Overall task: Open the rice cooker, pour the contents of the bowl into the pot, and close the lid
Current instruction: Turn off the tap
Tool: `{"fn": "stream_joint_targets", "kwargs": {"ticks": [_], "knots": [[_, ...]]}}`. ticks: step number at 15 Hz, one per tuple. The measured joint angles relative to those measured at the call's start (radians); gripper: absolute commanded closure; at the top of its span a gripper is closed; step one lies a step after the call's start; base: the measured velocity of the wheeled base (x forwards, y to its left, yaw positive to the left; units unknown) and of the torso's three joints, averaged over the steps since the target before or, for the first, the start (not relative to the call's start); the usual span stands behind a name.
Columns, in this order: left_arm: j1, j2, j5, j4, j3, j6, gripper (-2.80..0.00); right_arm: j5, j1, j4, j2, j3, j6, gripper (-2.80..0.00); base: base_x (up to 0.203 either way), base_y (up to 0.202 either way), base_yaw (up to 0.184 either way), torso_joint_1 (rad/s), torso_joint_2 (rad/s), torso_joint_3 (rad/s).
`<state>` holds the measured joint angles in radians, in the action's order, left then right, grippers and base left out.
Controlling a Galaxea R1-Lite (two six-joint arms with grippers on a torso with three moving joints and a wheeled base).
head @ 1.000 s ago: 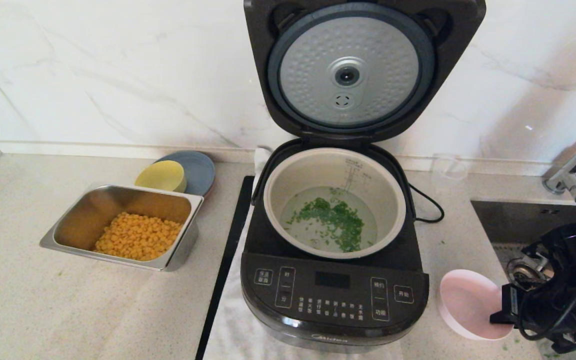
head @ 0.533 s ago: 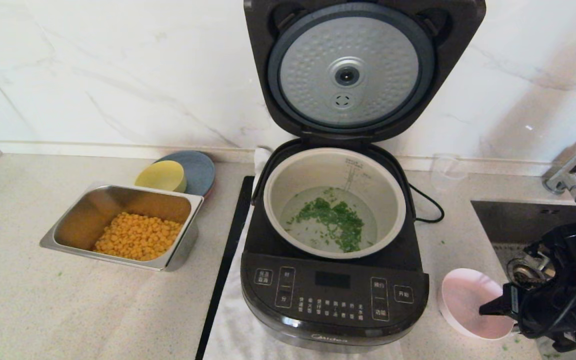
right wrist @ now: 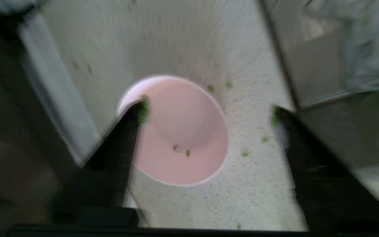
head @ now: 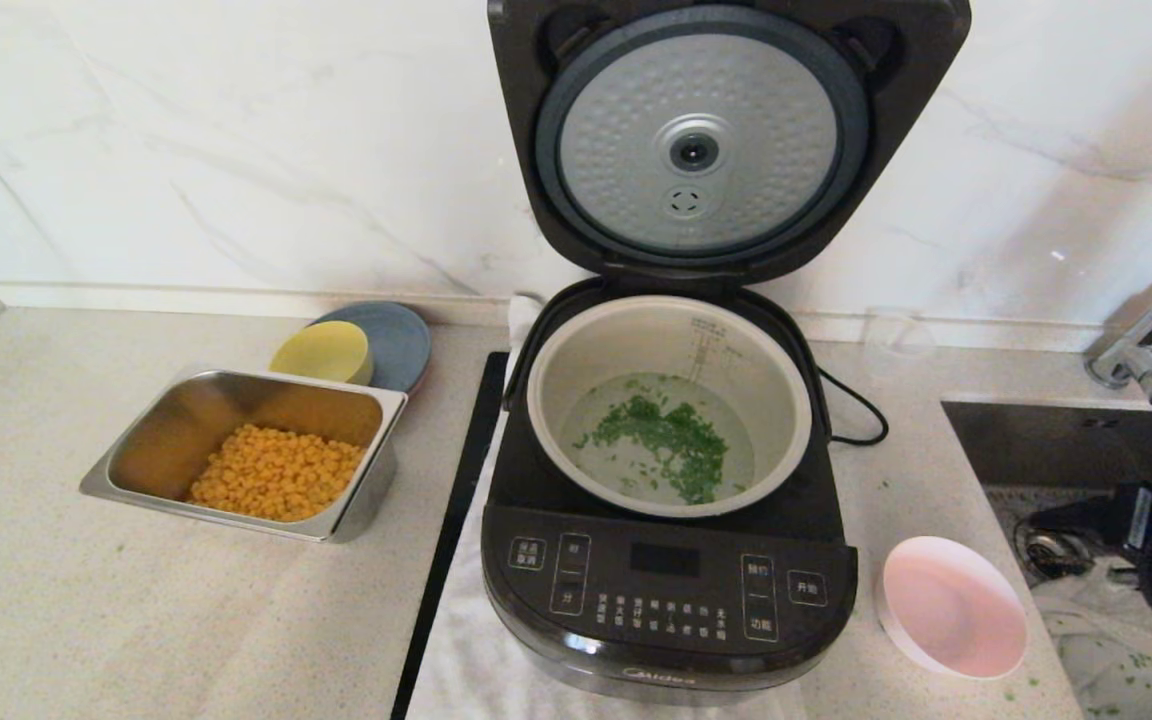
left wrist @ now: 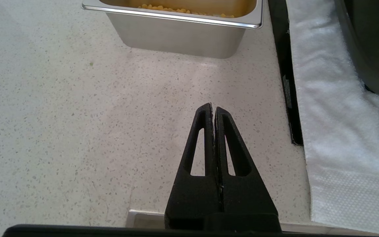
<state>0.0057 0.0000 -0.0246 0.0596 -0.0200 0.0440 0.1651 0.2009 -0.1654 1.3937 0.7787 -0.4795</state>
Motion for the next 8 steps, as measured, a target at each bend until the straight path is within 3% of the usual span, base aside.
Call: {"fn": "stream_joint_targets", "kwargs": {"ticks": [3,5,8], "knots": [[0.000,0.000,0.000,0.000,0.000,0.000,0.00,-0.089,0.044,-0.034,-0.048,0.047,0.000,0.00,0.000,0.000,0.000,0.000,0.00,0.000],[0.000,0.000,0.000,0.000,0.000,0.000,0.00,-0.212,0.065,-0.019,-0.043,0.052,0.012,0.00,0.000,0.000,0.000,0.000,0.00,0.000],[0.000,0.000,0.000,0.000,0.000,0.000,0.00,-0.395,0.128,0.129,0.015,0.010,0.029,0.00,0.000,0.000,0.000,0.000,0.00,0.000]]}}
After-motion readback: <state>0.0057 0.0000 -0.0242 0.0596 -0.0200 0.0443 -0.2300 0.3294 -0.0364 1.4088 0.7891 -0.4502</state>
